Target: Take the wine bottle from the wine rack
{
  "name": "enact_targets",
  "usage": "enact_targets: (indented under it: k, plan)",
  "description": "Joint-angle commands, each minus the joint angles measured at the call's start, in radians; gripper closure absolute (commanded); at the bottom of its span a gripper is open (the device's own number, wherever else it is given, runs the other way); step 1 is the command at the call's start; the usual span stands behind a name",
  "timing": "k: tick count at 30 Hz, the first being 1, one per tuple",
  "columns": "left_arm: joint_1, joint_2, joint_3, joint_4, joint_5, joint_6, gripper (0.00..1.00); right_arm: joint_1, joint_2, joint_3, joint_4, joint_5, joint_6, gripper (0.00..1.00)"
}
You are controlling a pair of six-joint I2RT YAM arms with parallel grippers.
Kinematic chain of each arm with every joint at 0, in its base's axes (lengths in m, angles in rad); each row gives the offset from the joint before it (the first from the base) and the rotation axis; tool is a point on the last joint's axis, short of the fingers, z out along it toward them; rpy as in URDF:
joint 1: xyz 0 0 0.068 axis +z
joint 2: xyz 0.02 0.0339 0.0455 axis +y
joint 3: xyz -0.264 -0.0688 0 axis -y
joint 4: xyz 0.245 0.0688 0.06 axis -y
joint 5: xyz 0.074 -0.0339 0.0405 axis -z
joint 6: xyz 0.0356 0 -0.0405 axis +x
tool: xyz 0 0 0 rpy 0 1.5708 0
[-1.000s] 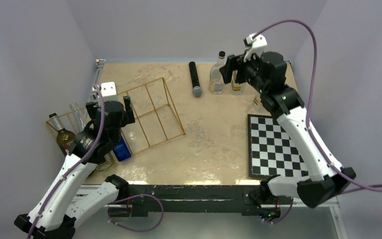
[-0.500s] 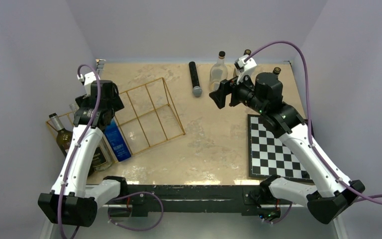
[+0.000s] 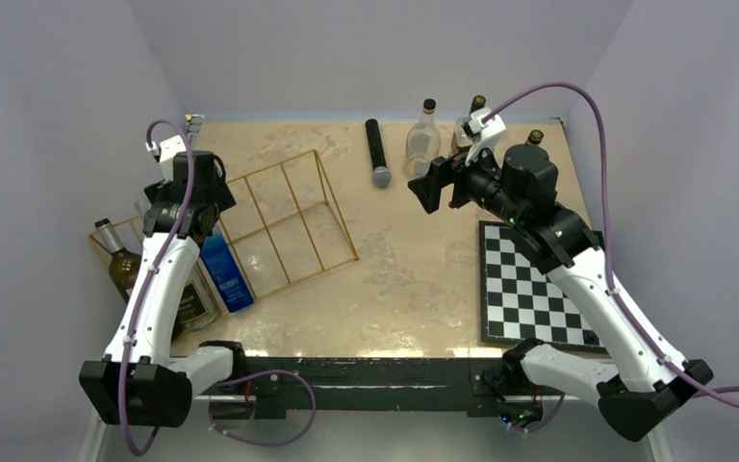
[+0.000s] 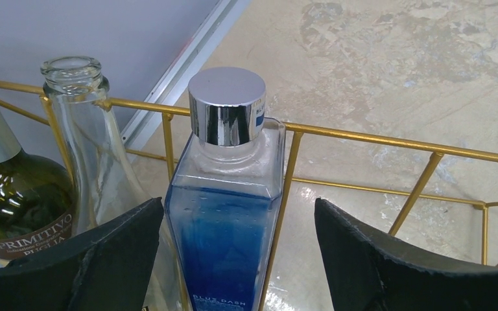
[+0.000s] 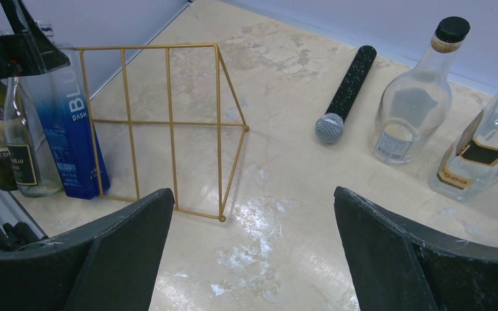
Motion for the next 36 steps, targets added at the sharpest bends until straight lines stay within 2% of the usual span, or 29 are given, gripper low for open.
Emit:
enact_targets:
  k: [1,15,17,19,22,27,28,36]
  plan:
    - [0.012,0.020,-0.022,0.049,0.018,0.009,0.11,0.002,-0.023,-0.008,0.019,0.022,-0.005,0.01]
    - [0.036,0.069,-0.013,0.066,0.073,0.022,0.24,0.002,-0.054,-0.012,0.016,0.038,-0.009,0.01]
    - [0.036,0.063,-0.015,0.068,0.074,0.034,0.30,0.002,-0.050,-0.008,0.016,0.032,-0.008,0.01]
    - [0.036,0.047,-0.016,0.076,0.079,0.048,0.40,0.001,-0.045,-0.006,0.015,0.028,-0.006,0.01]
    - [0.036,0.016,-0.020,0.098,0.119,0.078,0.65,0.001,-0.041,-0.004,0.015,0.029,-0.007,0.01]
    - [0.031,-0.050,-0.018,0.110,0.209,0.109,0.97,0.002,-0.043,-0.002,0.006,0.029,-0.009,0.01]
    - [0.026,-0.063,-0.015,0.111,0.221,0.114,1.00,0.002,-0.042,-0.003,0.006,0.029,-0.009,0.01]
    - [-0.028,-0.163,-0.015,0.116,0.218,0.143,1.00,0.001,-0.041,0.001,0.006,0.027,-0.006,0.01]
